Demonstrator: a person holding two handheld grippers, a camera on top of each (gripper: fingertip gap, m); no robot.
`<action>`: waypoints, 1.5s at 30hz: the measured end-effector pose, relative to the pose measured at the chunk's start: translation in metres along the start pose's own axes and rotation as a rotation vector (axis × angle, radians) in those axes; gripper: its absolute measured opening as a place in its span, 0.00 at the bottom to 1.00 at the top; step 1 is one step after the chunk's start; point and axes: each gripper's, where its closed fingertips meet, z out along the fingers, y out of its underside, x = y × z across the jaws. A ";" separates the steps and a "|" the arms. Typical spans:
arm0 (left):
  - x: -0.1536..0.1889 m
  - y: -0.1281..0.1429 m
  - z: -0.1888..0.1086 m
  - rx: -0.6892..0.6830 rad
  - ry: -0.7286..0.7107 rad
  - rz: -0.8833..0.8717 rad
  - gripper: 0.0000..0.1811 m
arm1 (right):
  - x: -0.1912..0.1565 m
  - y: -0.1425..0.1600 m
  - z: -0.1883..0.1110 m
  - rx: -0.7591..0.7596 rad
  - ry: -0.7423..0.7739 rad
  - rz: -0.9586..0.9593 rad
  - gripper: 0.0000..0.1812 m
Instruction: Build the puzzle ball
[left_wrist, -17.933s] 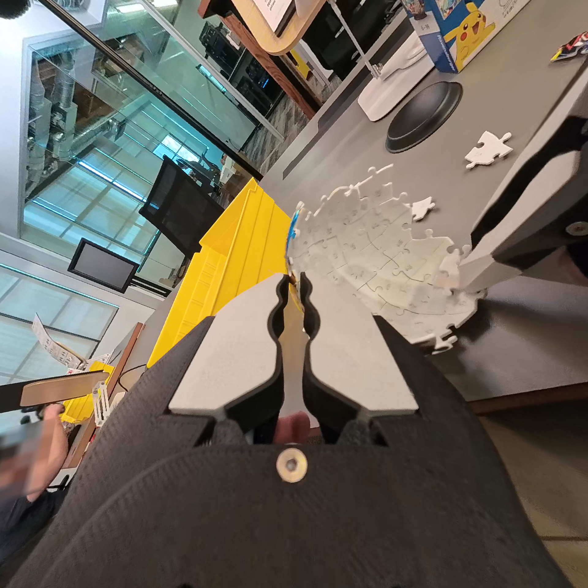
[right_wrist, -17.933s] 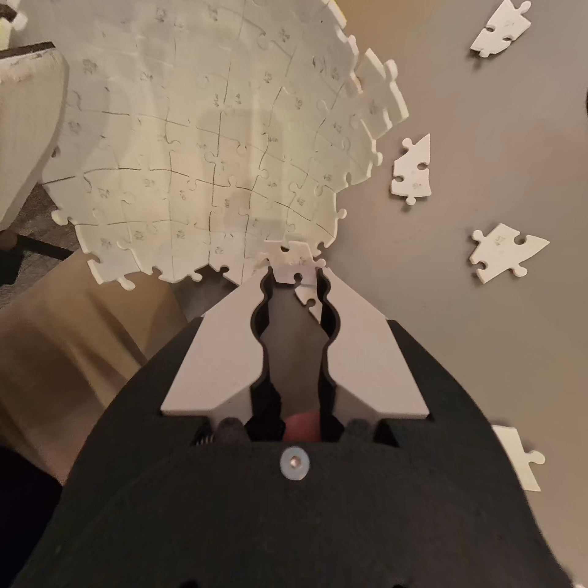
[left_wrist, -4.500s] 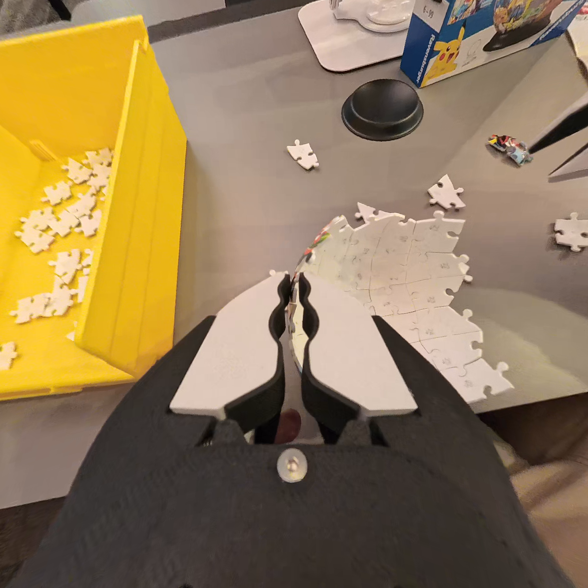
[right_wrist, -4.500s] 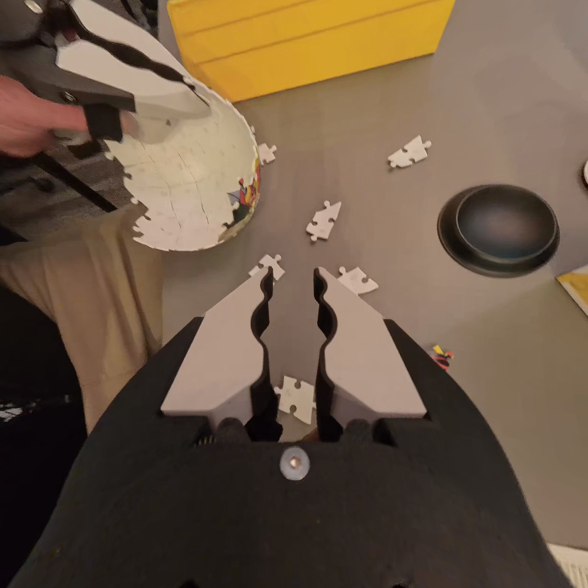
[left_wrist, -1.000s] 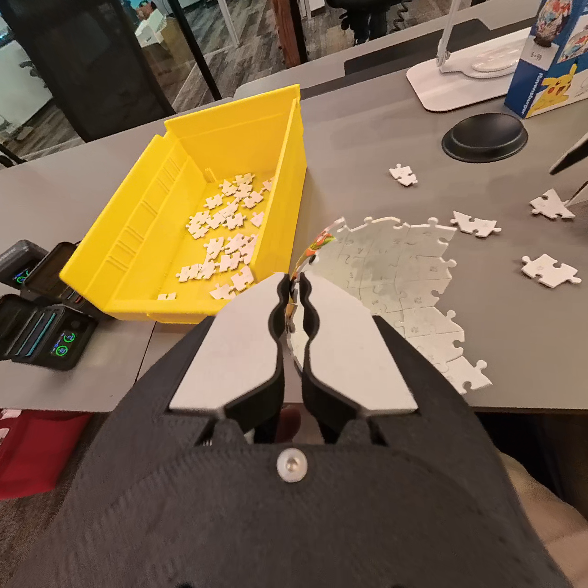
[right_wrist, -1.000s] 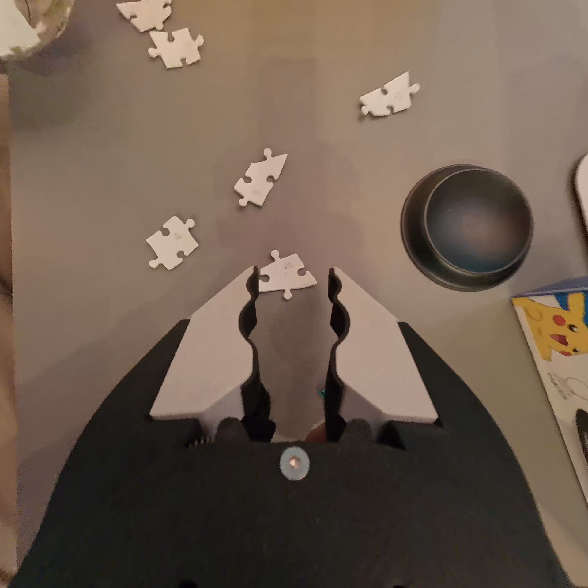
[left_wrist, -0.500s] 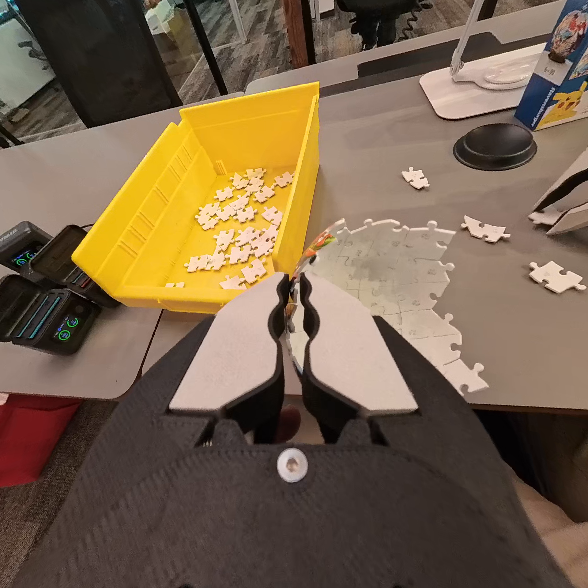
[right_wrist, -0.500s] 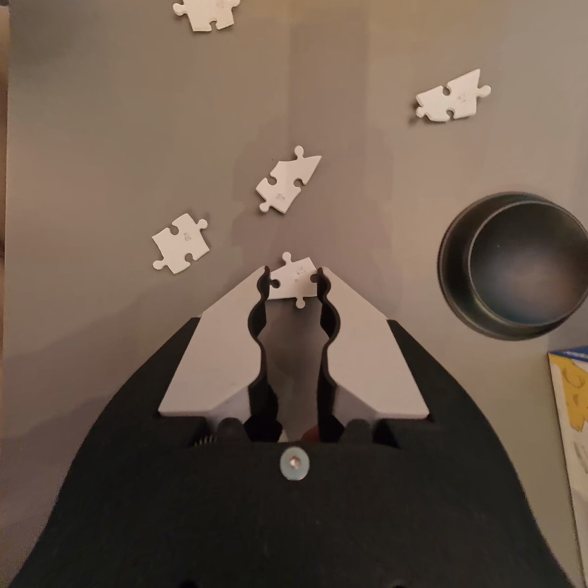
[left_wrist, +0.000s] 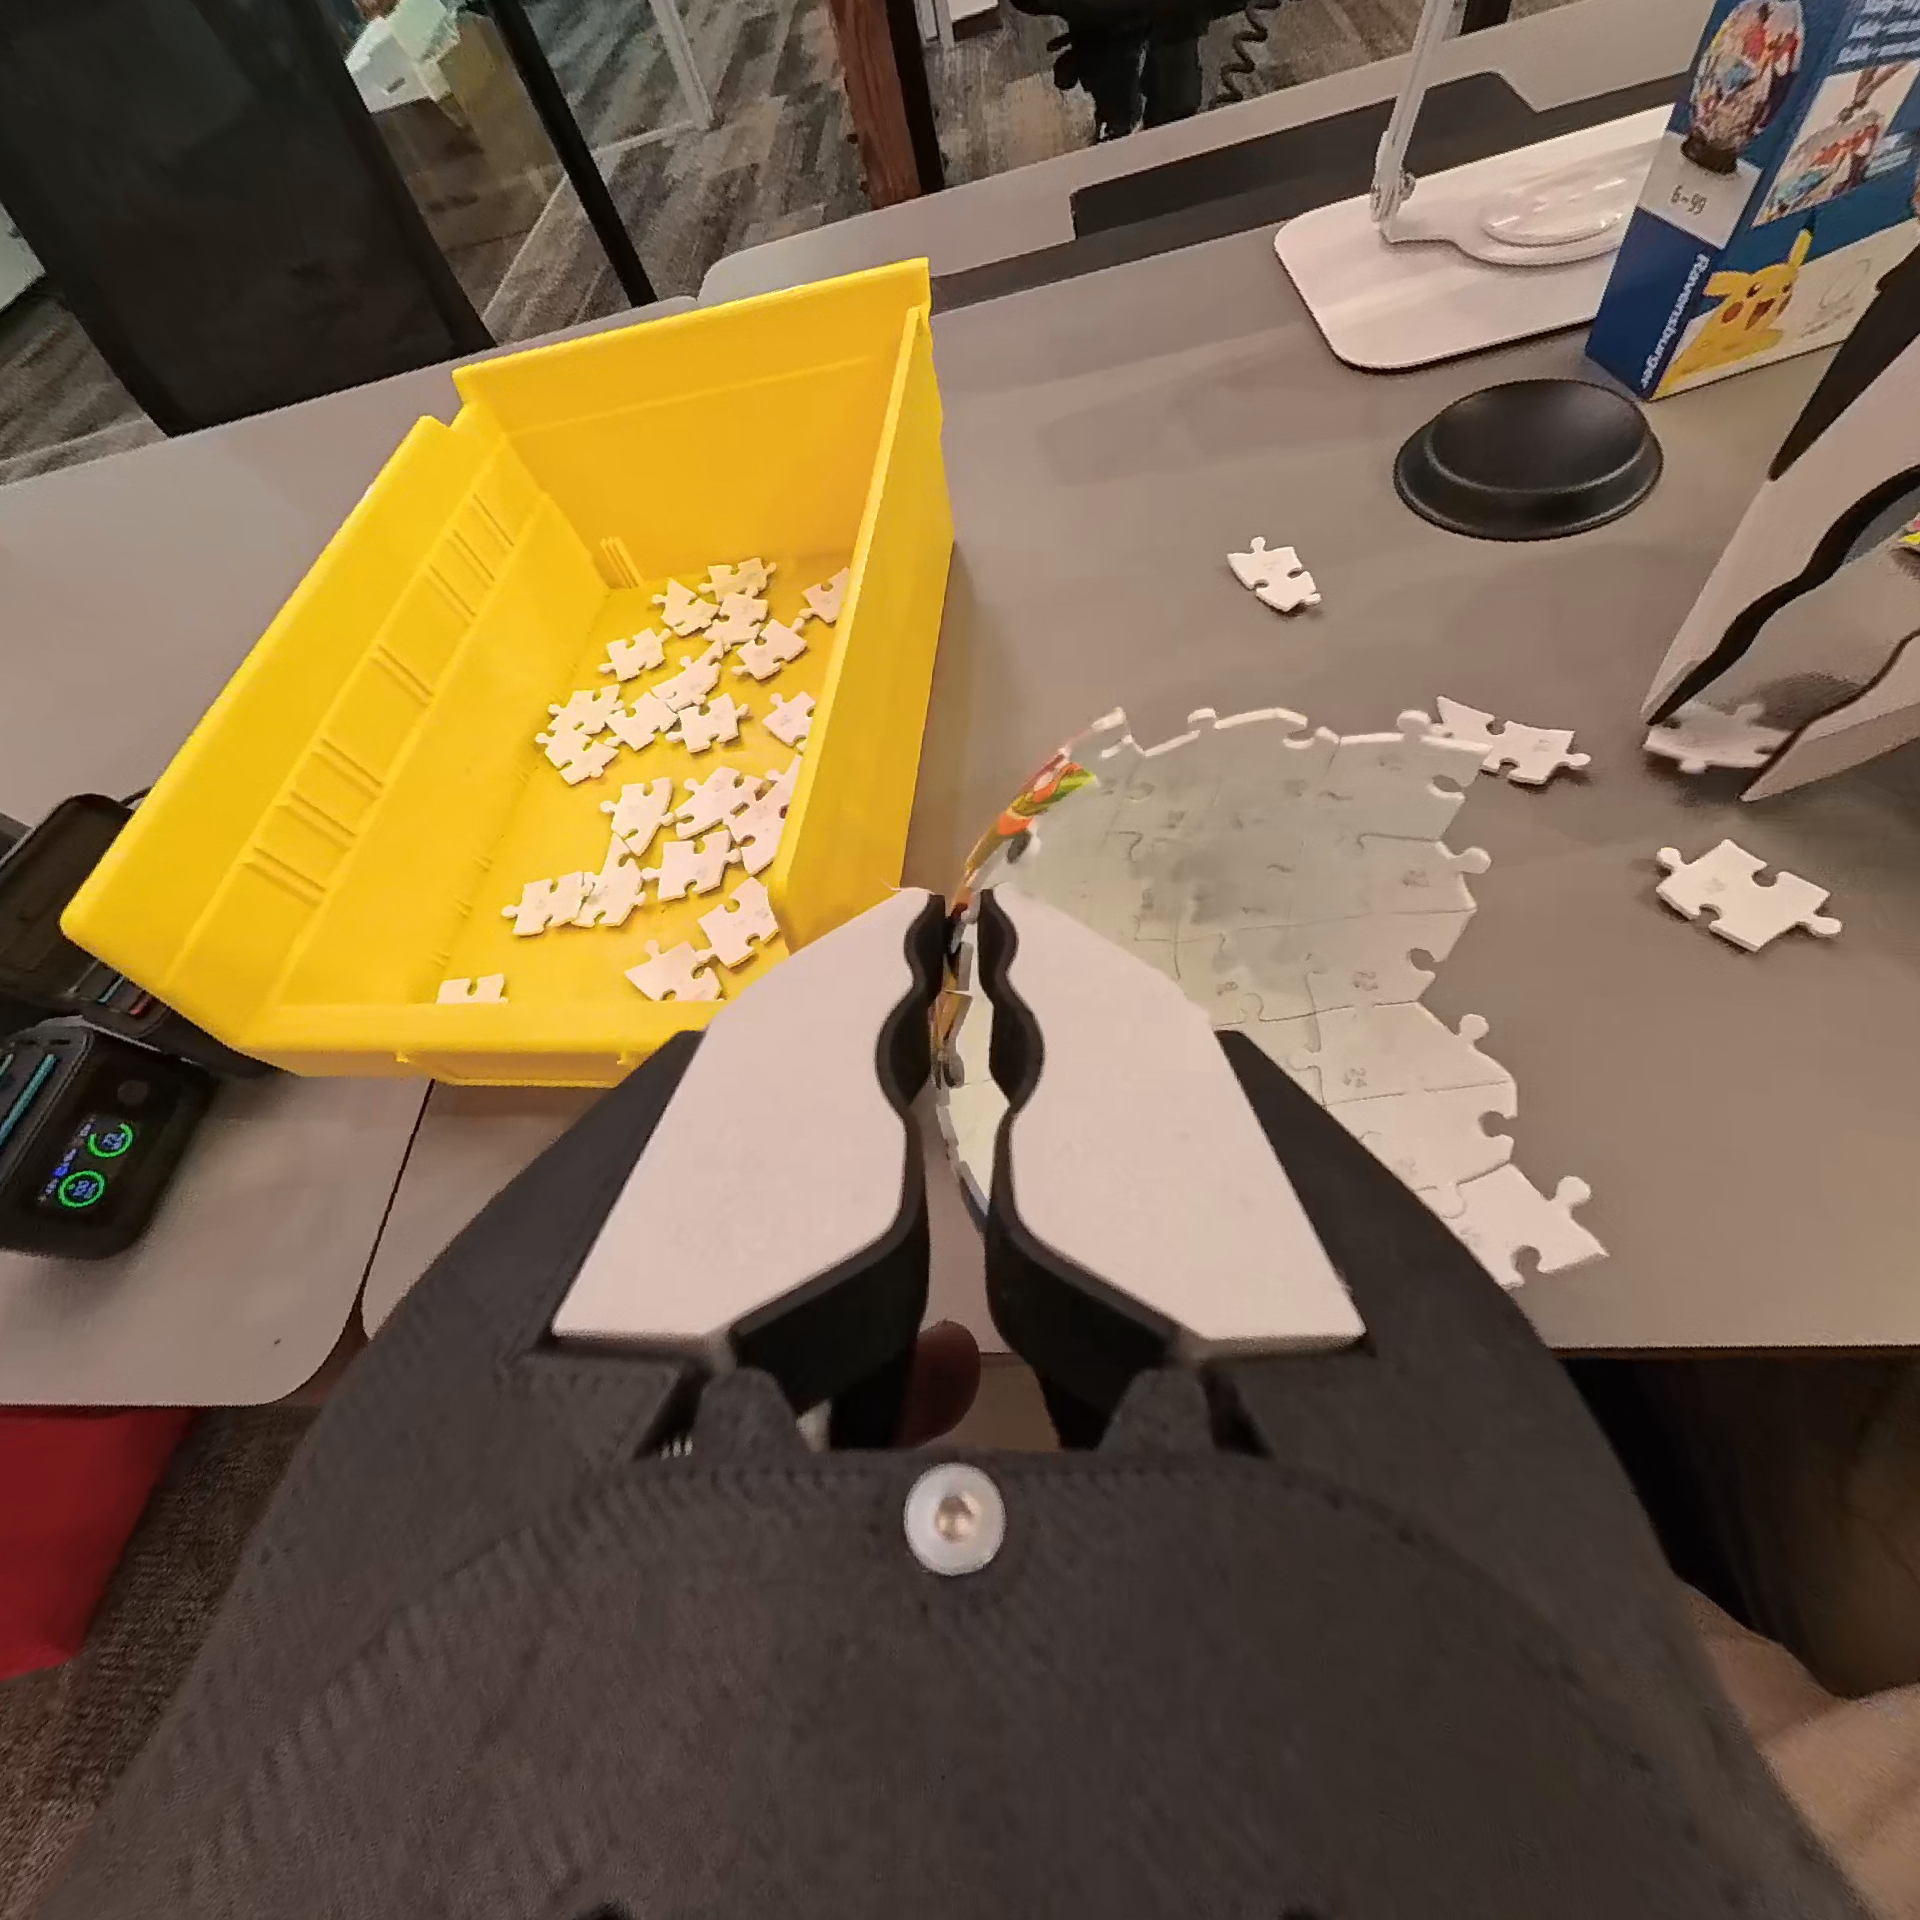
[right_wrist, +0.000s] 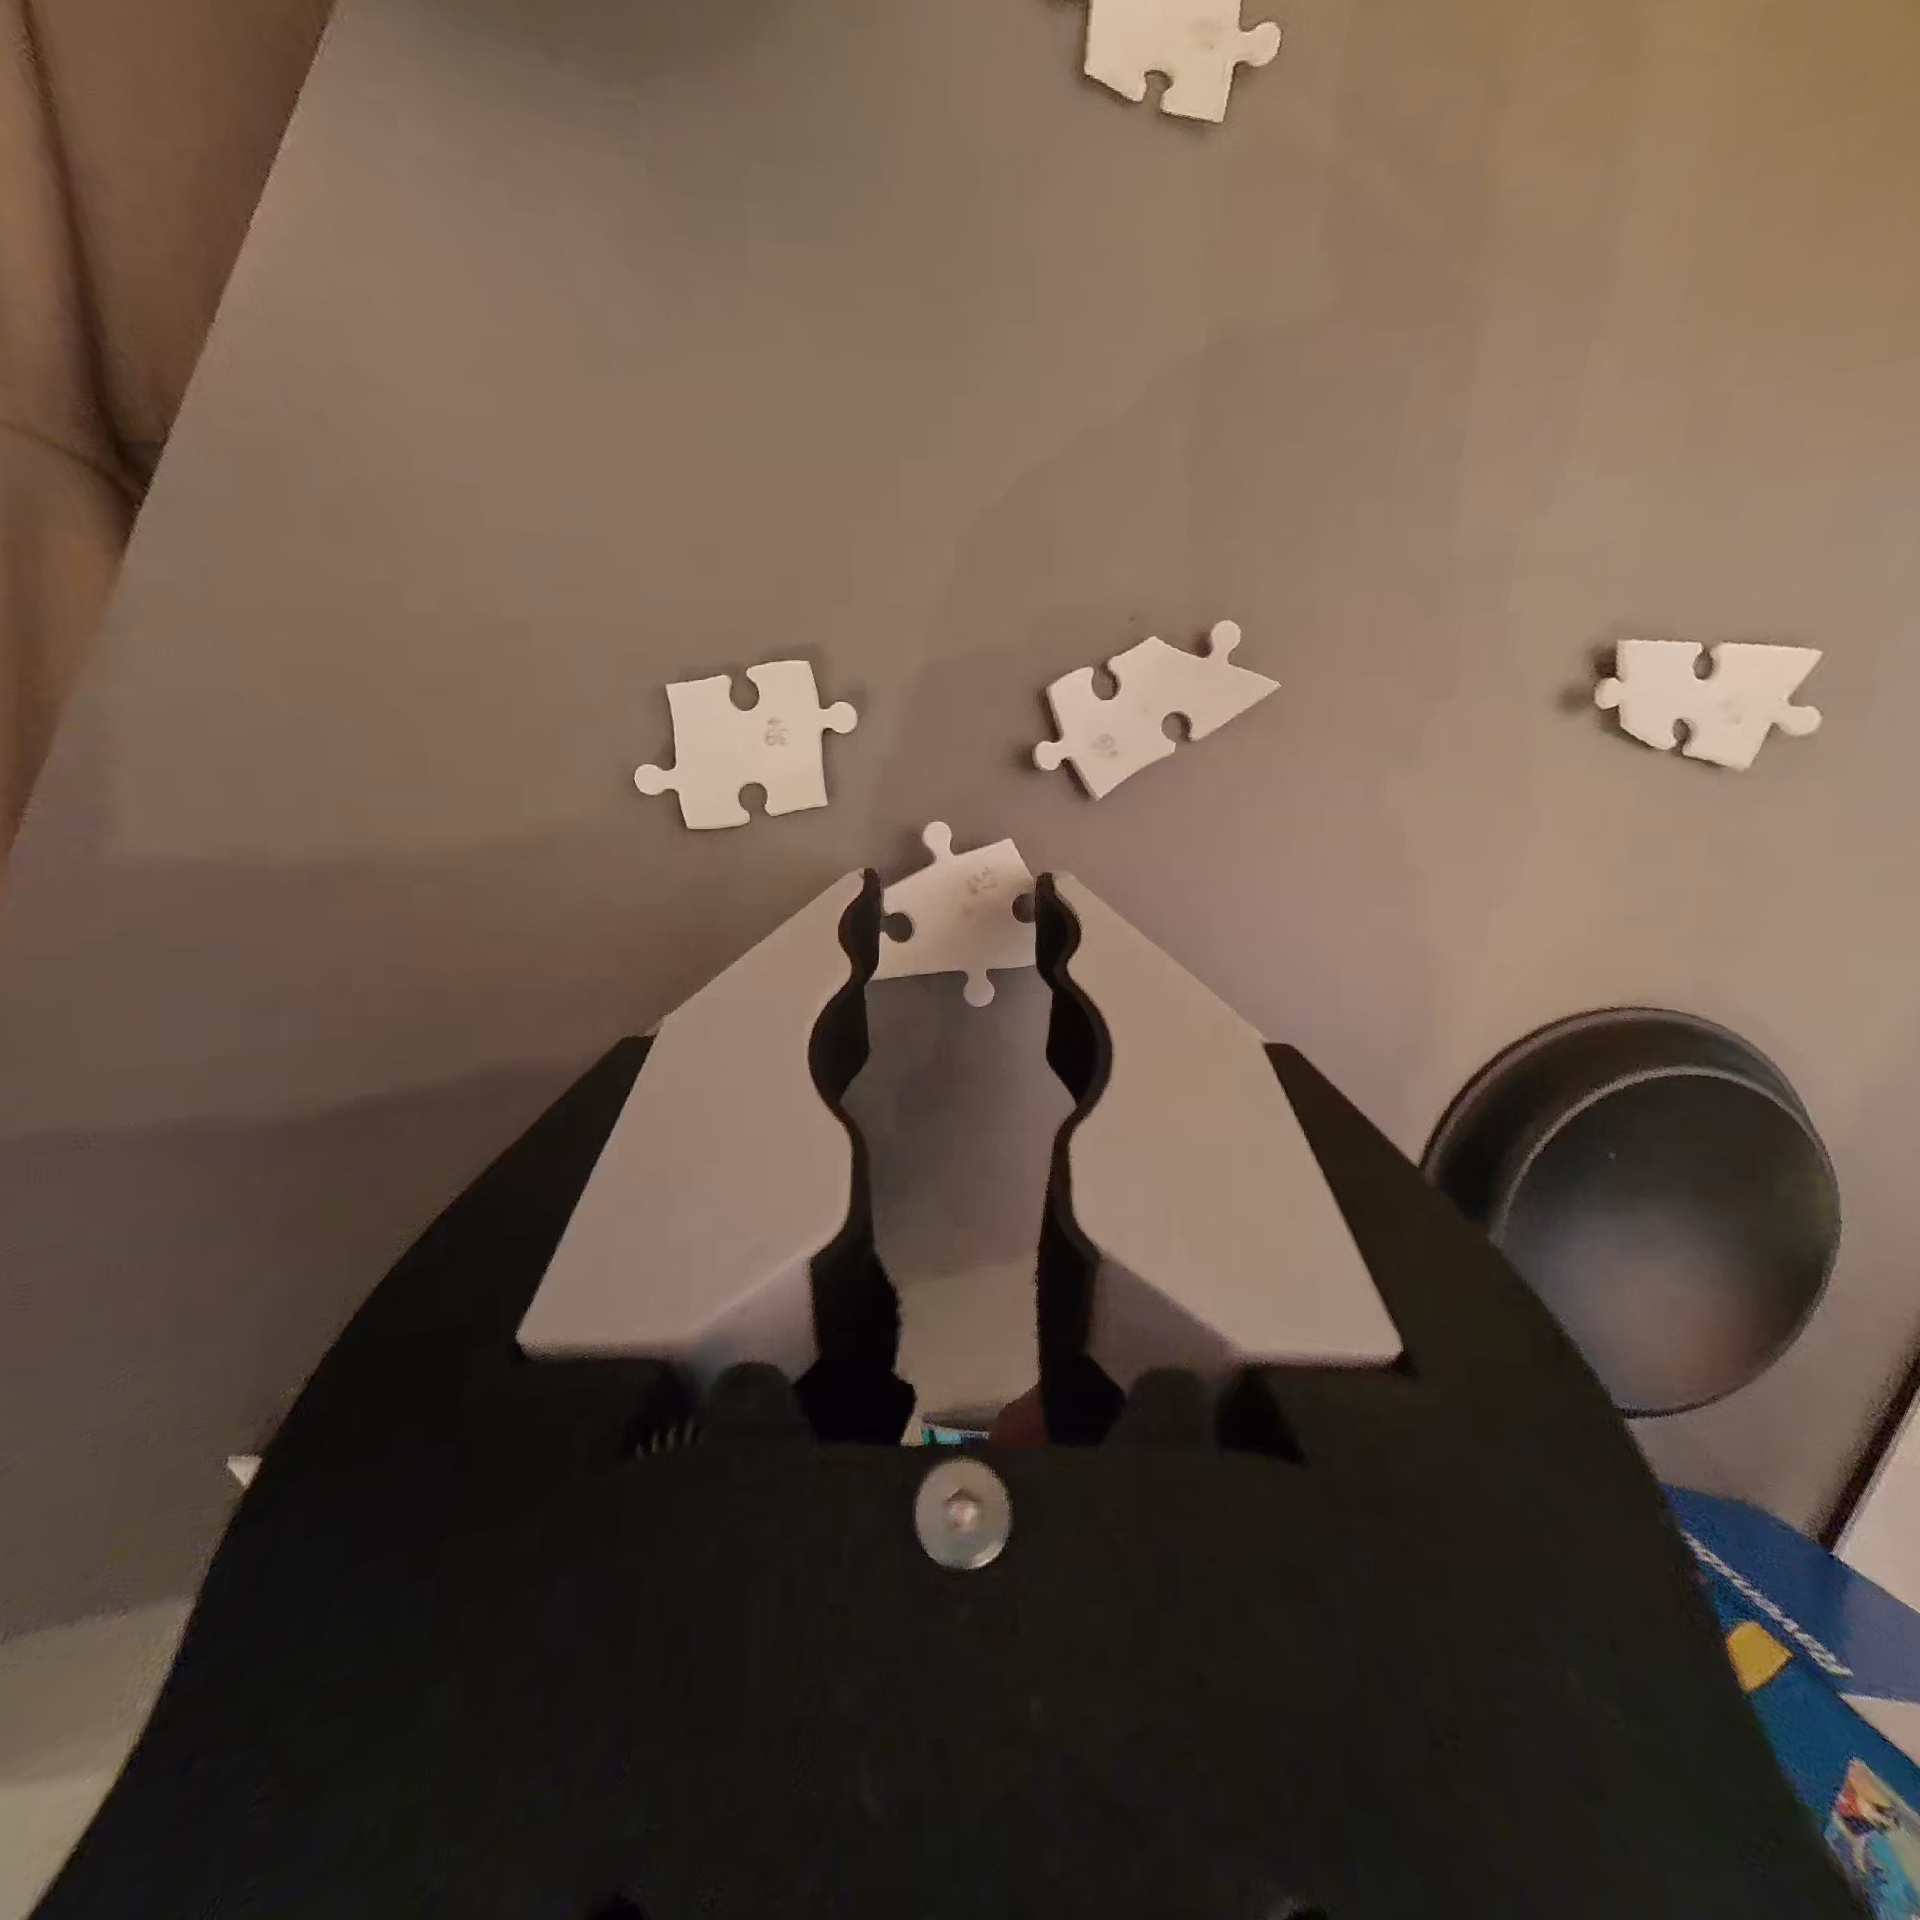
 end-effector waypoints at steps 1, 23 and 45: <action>0.000 0.000 0.000 0.000 0.002 -0.002 0.03 | -0.001 -0.001 -0.001 0.010 -0.006 0.000 0.17; 0.002 0.001 0.005 0.002 0.012 0.006 0.03 | 0.042 -0.031 0.021 -0.038 -0.124 -0.065 0.09; 0.005 -0.001 0.005 0.005 0.018 0.006 0.03 | 0.041 -0.026 0.020 -0.197 -0.158 -0.142 0.13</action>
